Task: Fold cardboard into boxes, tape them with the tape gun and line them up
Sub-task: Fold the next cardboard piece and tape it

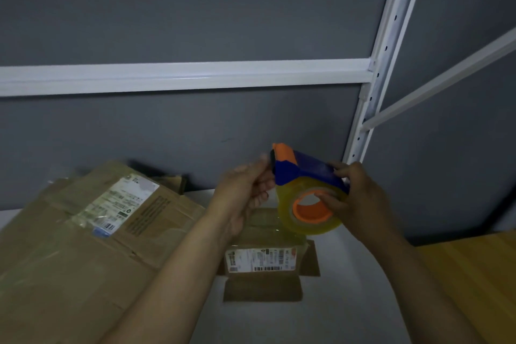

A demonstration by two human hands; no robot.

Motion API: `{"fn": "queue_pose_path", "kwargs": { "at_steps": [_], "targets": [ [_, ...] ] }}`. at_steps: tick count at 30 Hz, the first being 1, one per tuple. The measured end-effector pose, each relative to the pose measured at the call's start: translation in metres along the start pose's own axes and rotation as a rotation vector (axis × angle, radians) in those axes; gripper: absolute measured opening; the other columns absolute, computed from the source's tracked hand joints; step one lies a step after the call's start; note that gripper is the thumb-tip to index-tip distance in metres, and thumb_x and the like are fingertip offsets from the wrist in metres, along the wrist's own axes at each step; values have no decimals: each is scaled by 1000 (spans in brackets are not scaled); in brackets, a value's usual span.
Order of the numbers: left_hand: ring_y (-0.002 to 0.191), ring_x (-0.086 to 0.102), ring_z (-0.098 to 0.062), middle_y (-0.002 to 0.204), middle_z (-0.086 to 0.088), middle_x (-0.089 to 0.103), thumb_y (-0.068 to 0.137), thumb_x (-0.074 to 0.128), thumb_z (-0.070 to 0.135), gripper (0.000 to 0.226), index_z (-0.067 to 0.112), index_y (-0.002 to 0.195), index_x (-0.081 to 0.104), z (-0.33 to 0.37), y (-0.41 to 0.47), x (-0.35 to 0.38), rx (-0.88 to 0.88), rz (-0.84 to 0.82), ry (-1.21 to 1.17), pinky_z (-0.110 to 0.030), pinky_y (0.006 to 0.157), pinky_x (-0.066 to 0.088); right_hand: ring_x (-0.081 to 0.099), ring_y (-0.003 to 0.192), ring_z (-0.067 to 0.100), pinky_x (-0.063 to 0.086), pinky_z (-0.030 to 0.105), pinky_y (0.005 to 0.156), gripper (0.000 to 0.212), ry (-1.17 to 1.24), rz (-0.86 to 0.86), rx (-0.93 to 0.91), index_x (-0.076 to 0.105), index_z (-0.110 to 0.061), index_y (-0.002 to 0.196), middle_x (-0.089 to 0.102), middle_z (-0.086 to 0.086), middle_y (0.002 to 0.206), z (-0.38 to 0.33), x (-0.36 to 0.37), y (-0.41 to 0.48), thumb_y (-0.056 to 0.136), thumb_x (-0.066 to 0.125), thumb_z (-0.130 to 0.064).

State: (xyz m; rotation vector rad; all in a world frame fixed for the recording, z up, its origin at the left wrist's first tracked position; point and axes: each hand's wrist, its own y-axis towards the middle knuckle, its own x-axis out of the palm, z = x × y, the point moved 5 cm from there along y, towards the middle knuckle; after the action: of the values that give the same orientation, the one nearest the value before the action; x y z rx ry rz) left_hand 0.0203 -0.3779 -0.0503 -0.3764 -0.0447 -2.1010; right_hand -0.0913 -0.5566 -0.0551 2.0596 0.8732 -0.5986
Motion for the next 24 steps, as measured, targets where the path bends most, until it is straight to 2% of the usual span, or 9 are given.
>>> {"fn": "queue_pose_path", "kwargs": {
  "at_steps": [1,3,5,6,9,13,20,24],
  "targets": [
    [59,58,-9,61,1,65,93,58,26,20,12,80,64,1,2,0,-15,5,-7,-22,57,44,55,97,7,50,32,80,45,-9,-15,-16,46,-29,108,53,-17,129,-2,0,2,76,76,-37],
    [53,58,-8,58,0,64,94,57,15,20,12,75,62,-1,5,-2,-40,-2,-16,-21,55,45,51,102,-1,47,26,87,60,28,-110,-66,43,-40,125,49,-25,123,-9,2,7,75,77,-38],
    [53,60,-8,60,-1,65,94,56,12,21,11,73,61,-3,5,-4,-64,-22,-25,-21,55,47,44,104,-13,37,9,87,73,101,-249,-140,29,-58,134,40,-32,119,-16,8,9,78,71,-38],
    [53,60,-8,60,-2,65,94,56,11,20,10,74,61,-3,4,-6,-67,-31,-23,-21,54,47,43,103,-14,33,3,82,78,92,-297,-165,22,-63,135,39,-29,117,-16,11,10,80,69,-33],
    [57,60,-11,61,-2,64,93,56,10,16,9,78,60,2,4,-12,-48,2,43,-20,52,46,42,89,-2,34,3,72,86,-65,-354,-214,12,-65,132,36,-14,111,-13,15,17,84,64,-15],
    [57,57,-11,59,-2,59,94,56,7,12,9,83,58,10,8,-35,-25,140,47,-21,53,45,36,91,-1,33,3,73,86,-171,-362,-297,9,-61,133,34,-14,111,-18,13,21,85,65,-15],
    [61,61,-14,56,-3,54,94,51,0,17,5,79,55,-24,2,-47,-123,219,-155,-37,83,54,36,93,2,31,3,69,85,-256,-389,-376,9,-58,133,30,-15,110,-25,18,21,86,66,-16],
    [79,64,-21,74,-9,57,94,49,-3,12,2,86,56,-49,5,-46,-195,219,-141,-37,84,55,37,89,3,32,8,67,78,-332,-413,-439,15,-58,131,38,-11,112,-30,10,22,86,65,-20]
  ]
}}
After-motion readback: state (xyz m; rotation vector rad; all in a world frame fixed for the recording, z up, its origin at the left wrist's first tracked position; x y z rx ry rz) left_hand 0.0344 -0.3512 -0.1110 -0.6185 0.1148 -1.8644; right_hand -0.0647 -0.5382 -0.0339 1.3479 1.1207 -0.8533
